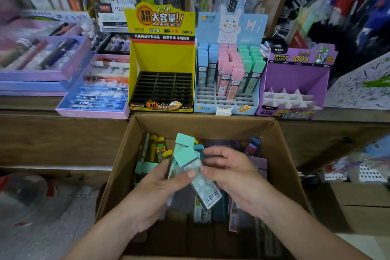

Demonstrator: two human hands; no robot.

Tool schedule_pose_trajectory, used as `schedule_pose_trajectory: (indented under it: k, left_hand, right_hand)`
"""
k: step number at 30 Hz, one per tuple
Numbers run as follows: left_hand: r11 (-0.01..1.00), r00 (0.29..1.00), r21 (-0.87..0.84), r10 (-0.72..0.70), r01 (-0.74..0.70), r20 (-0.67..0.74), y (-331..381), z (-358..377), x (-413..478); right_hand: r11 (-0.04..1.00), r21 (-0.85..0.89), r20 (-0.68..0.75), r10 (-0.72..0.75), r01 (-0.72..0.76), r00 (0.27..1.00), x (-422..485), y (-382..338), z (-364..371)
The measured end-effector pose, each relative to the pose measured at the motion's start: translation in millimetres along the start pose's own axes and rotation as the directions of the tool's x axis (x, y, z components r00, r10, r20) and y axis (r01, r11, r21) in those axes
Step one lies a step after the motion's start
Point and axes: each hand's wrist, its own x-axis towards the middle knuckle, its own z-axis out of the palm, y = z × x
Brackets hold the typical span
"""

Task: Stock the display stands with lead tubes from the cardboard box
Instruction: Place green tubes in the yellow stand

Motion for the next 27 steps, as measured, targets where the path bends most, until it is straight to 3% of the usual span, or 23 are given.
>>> schedule_pose_trajectory:
  k: [7,12,15,21,27]
  left_hand:
    - [0.981,0.983,-0.073,0.177,-0.181,-0.052,12.6,-14.3,-0.2]
    - [0.959,0.946,-0.028,0.275,-0.284,-0.172,33.4,-35.2,-6.1]
    - [0.944,0.921,0.031,0.328,-0.329,-0.211,48.0,-44.4,-8.9]
    - [0.879,0.828,0.219,0.474,-0.425,-0.298,70.9,-55.2,-5.1]
    - [0.875,0.780,0.195,0.483,-0.443,-0.397,66.8,-61.0,9.4]
  right_hand:
    - [0.989,-0.128,0.049,-0.072,0.078,0.996,5.6,-33.2,3.8]
    - [0.985,-0.097,0.172,-0.127,0.145,0.977,17.0,-60.7,13.0]
    - [0.965,-0.092,0.168,-0.226,0.244,0.959,28.1,-79.5,23.5]
    - [0.795,-0.376,0.076,-0.486,0.476,0.871,52.5,-127.0,51.4]
    - [0.698,-0.473,0.017,-0.603,0.538,0.797,90.3,-169.8,73.1]
